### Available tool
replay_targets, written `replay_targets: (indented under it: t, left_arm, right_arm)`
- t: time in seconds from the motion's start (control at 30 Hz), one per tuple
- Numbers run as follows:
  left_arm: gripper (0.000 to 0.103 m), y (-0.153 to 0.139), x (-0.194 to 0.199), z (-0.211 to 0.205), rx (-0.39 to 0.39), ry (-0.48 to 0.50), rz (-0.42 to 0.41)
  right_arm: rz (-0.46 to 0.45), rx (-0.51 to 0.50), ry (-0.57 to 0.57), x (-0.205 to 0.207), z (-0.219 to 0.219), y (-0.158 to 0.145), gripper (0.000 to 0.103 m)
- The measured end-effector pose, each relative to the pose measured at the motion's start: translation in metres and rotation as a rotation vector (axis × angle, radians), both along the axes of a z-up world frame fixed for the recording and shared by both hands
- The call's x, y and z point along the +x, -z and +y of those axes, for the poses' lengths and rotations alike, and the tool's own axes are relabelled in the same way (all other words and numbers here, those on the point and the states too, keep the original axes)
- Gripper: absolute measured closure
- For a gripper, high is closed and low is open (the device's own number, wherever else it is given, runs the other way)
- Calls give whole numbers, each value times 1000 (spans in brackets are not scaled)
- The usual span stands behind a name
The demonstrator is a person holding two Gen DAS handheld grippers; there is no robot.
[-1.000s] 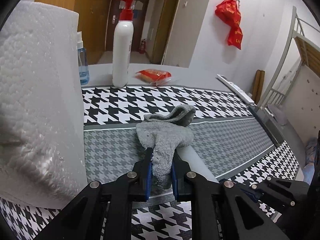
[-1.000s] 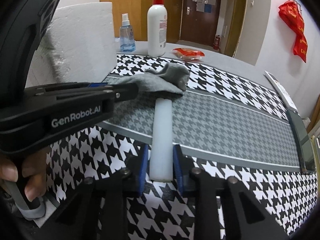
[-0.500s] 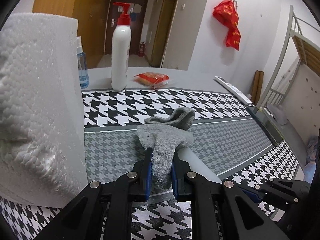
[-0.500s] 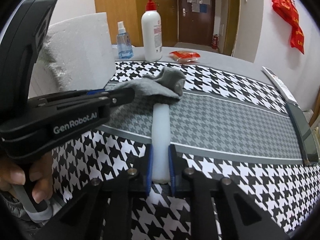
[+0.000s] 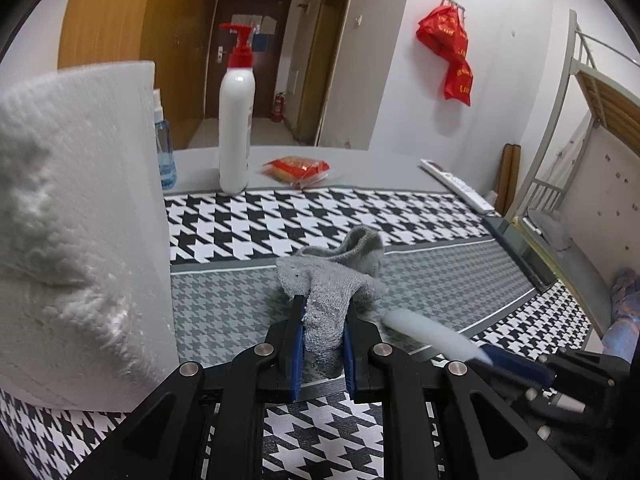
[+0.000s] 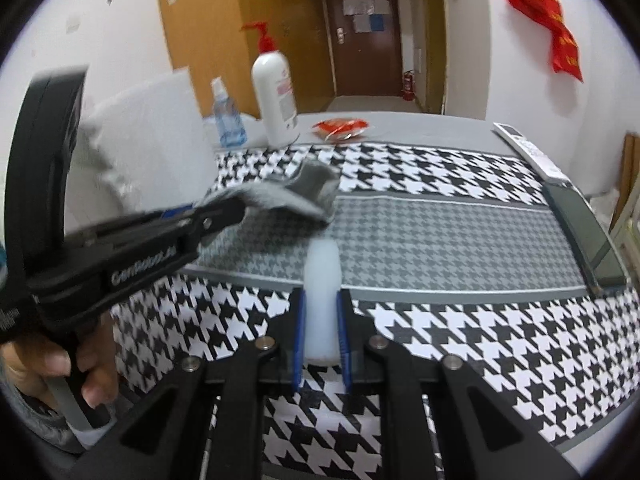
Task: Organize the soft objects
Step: 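Lift the sock with the left gripper while the right gripper lifts the foam stick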
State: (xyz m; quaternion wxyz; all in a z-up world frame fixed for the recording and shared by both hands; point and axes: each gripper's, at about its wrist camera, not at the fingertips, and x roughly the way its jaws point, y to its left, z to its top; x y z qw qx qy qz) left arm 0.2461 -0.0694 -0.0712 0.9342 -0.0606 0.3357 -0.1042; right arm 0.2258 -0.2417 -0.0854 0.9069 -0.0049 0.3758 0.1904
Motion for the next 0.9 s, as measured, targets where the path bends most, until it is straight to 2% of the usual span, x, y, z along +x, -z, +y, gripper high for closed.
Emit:
replay_targets:
  t: [0.27, 0.43, 0.63, 0.9]
  left_arm:
    - [86, -18, -14, 2, -1, 12, -51]
    - [90, -31, -24, 2, -6, 50, -65]
    - [90, -53, -42, 0, -3, 84, -146]
    - [90, -70, -47, 2, 22, 87, -203]
  right_arm:
    - [-40, 43, 27, -6, -11, -13, 85]
    - [-71, 55, 36, -11, -18, -23, 85]
    - [-101, 73, 53, -15, -23, -31, 85]
    - [-166, 102, 79, -23, -28, -50, 85]
